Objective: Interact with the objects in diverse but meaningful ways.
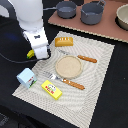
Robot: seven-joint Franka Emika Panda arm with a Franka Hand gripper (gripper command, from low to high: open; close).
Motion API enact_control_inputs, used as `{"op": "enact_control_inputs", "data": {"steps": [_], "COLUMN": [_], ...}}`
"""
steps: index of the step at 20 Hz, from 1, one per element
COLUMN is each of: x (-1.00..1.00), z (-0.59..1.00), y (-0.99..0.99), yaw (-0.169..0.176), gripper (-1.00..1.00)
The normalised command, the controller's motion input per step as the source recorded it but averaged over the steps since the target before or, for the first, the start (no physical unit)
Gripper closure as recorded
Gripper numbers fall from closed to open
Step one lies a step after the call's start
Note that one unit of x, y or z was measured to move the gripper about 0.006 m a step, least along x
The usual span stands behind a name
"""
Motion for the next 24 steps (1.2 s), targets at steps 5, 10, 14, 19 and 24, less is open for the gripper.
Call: {"op": "enact_control_inputs", "data": {"steps": [5,10,14,19,24], "x": [0.49,0.79,0.79,0.78,0.76], "z": [0.75,0.54,0.52,0.52,0.42], "y": [0.31,0.41,0.41,0.39,0.38], "yaw": [-0.022,-0.063,-0.077,-0.096,-0.104], "gripper": [1.0,1.0,1.0,1.0,1.0]}}
